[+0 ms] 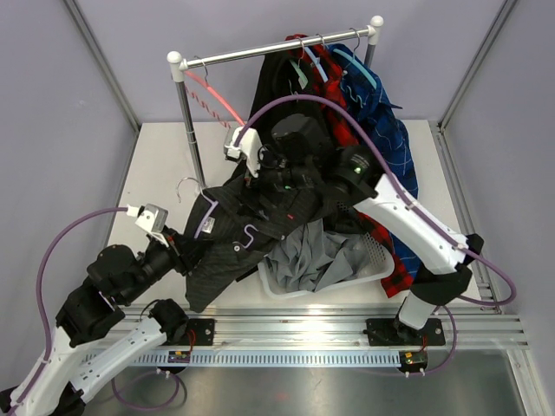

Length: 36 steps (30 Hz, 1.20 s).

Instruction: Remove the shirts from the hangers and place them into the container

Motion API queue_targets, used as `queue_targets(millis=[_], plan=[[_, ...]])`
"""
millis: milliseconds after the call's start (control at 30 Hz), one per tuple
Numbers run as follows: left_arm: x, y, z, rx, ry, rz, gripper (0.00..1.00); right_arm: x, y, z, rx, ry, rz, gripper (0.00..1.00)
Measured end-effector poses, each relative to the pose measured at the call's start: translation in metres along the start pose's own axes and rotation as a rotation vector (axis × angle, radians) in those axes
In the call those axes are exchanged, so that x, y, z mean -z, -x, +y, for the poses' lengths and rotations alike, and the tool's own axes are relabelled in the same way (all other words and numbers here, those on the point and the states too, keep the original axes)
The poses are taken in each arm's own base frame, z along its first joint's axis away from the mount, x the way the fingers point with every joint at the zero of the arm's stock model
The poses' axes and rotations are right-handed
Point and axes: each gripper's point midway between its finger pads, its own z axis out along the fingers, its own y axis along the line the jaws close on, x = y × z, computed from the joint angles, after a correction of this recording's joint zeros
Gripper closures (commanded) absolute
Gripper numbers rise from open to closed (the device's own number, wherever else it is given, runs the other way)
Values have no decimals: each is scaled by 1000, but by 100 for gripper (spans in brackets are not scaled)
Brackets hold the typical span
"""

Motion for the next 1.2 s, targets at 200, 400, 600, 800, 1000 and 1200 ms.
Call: queue_targets(millis=[200,400,600,800,1000,1200], plan=[[1,7,-2,46,1,-33,100,-31,-35,-21,-107,-117,113,25],[2,10,-5,58,-12,-47,100,-37,-28,-19,-132,-138,94,76],[4,10,-4,48,-13,-51,100,-45,-16,-6,-138,-80,62,100],[1,6,-1,6,-11,-48,100,-33,14,12,-114,30,-26,100],[-14,-9,6,-55,-7,-20,100,-16,53,33,-53,153,-141,100],[-26,-10,-1,-77,-57,-48,100,-27,67,67,28,266,-163,100]])
